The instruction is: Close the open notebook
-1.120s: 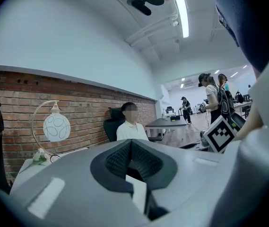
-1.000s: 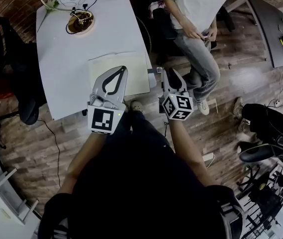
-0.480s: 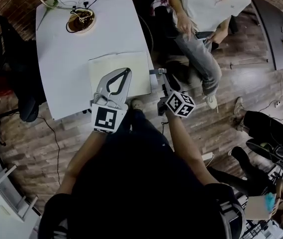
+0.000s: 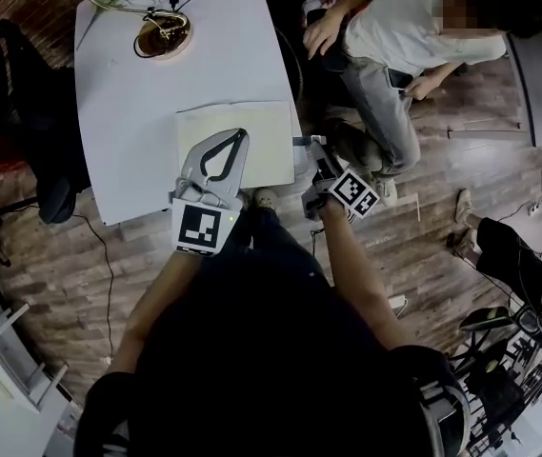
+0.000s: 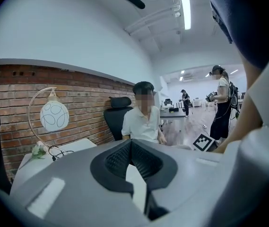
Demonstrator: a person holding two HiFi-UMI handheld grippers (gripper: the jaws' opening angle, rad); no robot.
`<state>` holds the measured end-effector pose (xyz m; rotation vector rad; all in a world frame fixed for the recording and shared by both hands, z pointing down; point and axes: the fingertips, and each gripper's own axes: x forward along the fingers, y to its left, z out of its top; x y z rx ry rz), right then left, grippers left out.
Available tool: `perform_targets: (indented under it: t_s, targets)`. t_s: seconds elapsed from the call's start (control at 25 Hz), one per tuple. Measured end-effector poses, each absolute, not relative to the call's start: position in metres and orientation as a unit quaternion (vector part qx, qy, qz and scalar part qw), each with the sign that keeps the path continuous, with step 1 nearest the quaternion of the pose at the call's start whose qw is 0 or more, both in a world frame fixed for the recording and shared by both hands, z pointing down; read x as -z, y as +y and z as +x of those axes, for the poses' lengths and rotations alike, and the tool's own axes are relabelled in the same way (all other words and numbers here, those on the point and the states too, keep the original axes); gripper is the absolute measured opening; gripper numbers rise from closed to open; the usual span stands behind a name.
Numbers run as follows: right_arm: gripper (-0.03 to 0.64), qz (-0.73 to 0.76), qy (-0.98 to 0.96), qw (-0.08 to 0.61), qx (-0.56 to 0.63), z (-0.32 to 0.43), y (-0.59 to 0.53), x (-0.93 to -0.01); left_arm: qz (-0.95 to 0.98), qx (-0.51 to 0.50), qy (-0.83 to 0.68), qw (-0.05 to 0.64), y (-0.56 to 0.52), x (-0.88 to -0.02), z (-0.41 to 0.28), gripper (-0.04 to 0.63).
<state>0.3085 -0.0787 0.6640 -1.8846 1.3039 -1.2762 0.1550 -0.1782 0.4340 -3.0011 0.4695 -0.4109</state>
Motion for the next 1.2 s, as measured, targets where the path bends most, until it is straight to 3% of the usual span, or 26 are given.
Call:
perform_targets:
  t_s: [0.32,0.4,0.44,0.68,1.2]
  targets:
    - [0.189,-0.652,0.461,0.329,0.504,0.308,-0.096,-0.68,-0.975,0.143,0.164,0.043,-0.191,-0.441,0.146,-0.006]
    - [0.149,-0.653,0.455,0.335,0.504,0.31,-0.096,-0.68,-0.975,0.143,0.167,0.041,-0.192,-0.441,0.144,-0.006]
    - [0.111,-0.656,0.454,0.334,0.502,0.311,-0.095,-0.68,-0.975,0.143,0.166,0.046,-0.192,-0.44,0.144,-0.006]
    - [0.036,-0.665,0.488,0.294,0.483,0.307,-0.095,-0.665,-0.974,0.142,0.171,0.046,-0.19,-0.438,0.14,-0.006]
    - [0.028,-0.677,0.57,0.23,0.405,0.284,-0.113,-0.585,-0.973,0.122,0.192,0.046,-0.188,-0.43,0.119,-0.006]
